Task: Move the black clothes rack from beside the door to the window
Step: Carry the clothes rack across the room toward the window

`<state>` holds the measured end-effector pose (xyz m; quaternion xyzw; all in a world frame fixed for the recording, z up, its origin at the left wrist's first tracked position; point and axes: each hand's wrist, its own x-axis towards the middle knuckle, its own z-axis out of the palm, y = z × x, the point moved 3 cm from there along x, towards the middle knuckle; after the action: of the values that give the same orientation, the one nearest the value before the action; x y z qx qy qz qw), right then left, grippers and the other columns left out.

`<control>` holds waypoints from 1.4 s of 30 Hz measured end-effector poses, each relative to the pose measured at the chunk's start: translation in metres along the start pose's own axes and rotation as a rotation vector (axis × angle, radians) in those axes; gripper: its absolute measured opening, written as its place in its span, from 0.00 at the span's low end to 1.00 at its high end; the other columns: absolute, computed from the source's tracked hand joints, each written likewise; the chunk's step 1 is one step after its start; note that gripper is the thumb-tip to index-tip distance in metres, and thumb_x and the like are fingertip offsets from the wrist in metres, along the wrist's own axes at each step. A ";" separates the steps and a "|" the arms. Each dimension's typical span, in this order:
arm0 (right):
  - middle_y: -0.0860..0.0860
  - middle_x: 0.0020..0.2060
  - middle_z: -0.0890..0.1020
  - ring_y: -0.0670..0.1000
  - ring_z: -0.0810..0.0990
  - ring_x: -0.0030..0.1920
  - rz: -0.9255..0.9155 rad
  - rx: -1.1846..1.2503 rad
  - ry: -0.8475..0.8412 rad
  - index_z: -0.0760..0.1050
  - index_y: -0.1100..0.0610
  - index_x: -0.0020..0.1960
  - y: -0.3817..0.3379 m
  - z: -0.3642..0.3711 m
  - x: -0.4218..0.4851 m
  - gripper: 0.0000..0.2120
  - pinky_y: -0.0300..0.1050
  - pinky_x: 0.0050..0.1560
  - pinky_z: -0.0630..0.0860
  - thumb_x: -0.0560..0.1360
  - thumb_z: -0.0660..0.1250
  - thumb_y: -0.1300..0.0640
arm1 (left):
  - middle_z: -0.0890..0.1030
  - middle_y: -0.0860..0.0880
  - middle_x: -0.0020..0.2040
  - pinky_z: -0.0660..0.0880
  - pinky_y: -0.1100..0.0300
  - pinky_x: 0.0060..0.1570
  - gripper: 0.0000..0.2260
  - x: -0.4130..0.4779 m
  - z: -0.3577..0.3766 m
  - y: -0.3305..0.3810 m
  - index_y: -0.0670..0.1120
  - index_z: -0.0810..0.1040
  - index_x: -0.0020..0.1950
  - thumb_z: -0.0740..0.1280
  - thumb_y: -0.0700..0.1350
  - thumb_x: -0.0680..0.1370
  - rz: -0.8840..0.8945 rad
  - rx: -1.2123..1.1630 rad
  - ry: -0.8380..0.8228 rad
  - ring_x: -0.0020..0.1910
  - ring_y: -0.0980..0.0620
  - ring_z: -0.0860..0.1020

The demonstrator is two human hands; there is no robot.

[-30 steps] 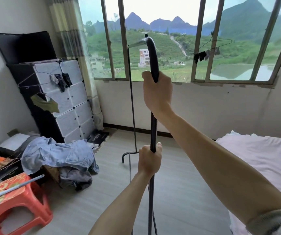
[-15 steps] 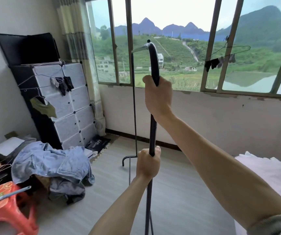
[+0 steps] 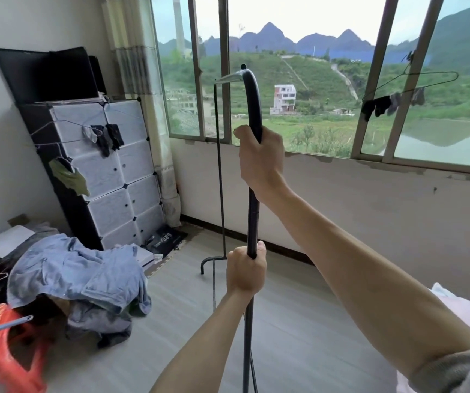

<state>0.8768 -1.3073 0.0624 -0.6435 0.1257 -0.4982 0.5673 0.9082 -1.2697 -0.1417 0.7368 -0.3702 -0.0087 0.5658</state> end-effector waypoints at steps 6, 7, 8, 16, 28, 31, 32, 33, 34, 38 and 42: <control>0.42 0.18 0.60 0.46 0.57 0.20 0.000 -0.011 -0.015 0.57 0.52 0.27 0.033 -0.009 0.058 0.22 0.40 0.25 0.55 0.75 0.62 0.62 | 0.63 0.51 0.17 0.62 0.65 0.25 0.28 0.056 0.032 -0.014 0.47 0.57 0.22 0.63 0.42 0.80 0.030 0.031 0.049 0.23 0.54 0.70; 0.43 0.18 0.60 0.46 0.57 0.20 0.000 -0.008 -0.017 0.57 0.52 0.27 0.039 -0.009 0.069 0.21 0.39 0.25 0.55 0.75 0.62 0.62 | 0.63 0.50 0.17 0.62 0.66 0.26 0.28 0.067 0.036 -0.017 0.47 0.57 0.22 0.63 0.42 0.80 0.037 0.030 0.061 0.23 0.54 0.70; 0.43 0.19 0.60 0.47 0.57 0.21 -0.002 -0.005 -0.019 0.57 0.52 0.27 0.046 -0.008 0.078 0.21 0.40 0.25 0.55 0.75 0.62 0.61 | 0.64 0.50 0.16 0.62 0.67 0.26 0.28 0.077 0.039 -0.020 0.47 0.56 0.21 0.63 0.42 0.80 0.035 0.025 0.066 0.23 0.55 0.70; 0.47 0.22 0.60 0.49 0.56 0.23 0.025 0.003 -0.041 0.58 0.53 0.29 0.109 -0.014 0.197 0.18 0.45 0.28 0.55 0.73 0.63 0.59 | 0.65 0.51 0.18 0.61 0.65 0.24 0.28 0.187 0.096 -0.044 0.46 0.59 0.21 0.63 0.43 0.81 -0.034 0.051 0.102 0.23 0.55 0.70; 0.53 0.25 0.63 0.50 0.59 0.25 0.008 0.100 -0.209 0.66 0.57 0.35 0.165 -0.058 0.296 0.10 0.46 0.27 0.55 0.74 0.63 0.58 | 0.70 0.52 0.20 0.60 0.62 0.24 0.27 0.266 0.177 -0.046 0.47 0.63 0.21 0.62 0.46 0.81 -0.157 0.090 0.215 0.22 0.54 0.70; 0.54 0.26 0.63 0.50 0.60 0.24 0.011 0.139 -0.252 0.67 0.59 0.36 0.182 -0.086 0.333 0.10 0.44 0.26 0.56 0.75 0.63 0.60 | 0.72 0.51 0.21 0.61 0.61 0.26 0.26 0.291 0.218 -0.042 0.46 0.65 0.22 0.61 0.48 0.81 -0.202 0.121 0.261 0.24 0.54 0.71; 0.54 0.25 0.63 0.50 0.59 0.24 0.011 0.154 -0.270 0.66 0.58 0.35 0.187 -0.098 0.346 0.11 0.43 0.26 0.56 0.75 0.63 0.60 | 0.72 0.51 0.22 0.61 0.61 0.26 0.26 0.300 0.234 -0.039 0.45 0.66 0.22 0.61 0.48 0.81 -0.220 0.135 0.274 0.25 0.54 0.71; 0.53 0.25 0.63 0.50 0.59 0.24 0.019 0.169 -0.282 0.64 0.57 0.34 0.193 -0.106 0.357 0.13 0.43 0.26 0.56 0.75 0.62 0.60 | 0.73 0.50 0.22 0.63 0.60 0.27 0.25 0.308 0.245 -0.039 0.44 0.68 0.23 0.61 0.48 0.81 -0.242 0.134 0.290 0.25 0.53 0.72; 0.53 0.25 0.62 0.49 0.58 0.23 0.027 0.180 -0.295 0.62 0.56 0.32 0.199 -0.114 0.368 0.15 0.42 0.25 0.56 0.76 0.62 0.61 | 0.75 0.48 0.23 0.65 0.59 0.27 0.25 0.316 0.256 -0.039 0.42 0.69 0.24 0.61 0.49 0.81 -0.246 0.139 0.312 0.26 0.51 0.74; 0.53 0.23 0.63 0.49 0.58 0.22 0.011 0.203 -0.367 0.61 0.54 0.29 0.218 -0.139 0.411 0.17 0.39 0.26 0.56 0.74 0.63 0.60 | 0.78 0.44 0.25 0.70 0.55 0.31 0.24 0.348 0.300 -0.033 0.39 0.71 0.25 0.60 0.48 0.80 -0.257 0.144 0.363 0.29 0.45 0.77; 0.52 0.23 0.61 0.48 0.57 0.22 0.013 0.206 -0.398 0.60 0.53 0.29 0.233 -0.166 0.453 0.18 0.40 0.26 0.54 0.74 0.63 0.60 | 0.78 0.45 0.25 0.71 0.54 0.31 0.24 0.382 0.340 -0.026 0.44 0.67 0.23 0.59 0.50 0.79 -0.298 0.123 0.360 0.30 0.43 0.78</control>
<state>1.0544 -1.8123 0.0657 -0.6670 -0.0364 -0.3680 0.6468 1.0527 -1.7605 -0.1306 0.8060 -0.1505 0.0621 0.5691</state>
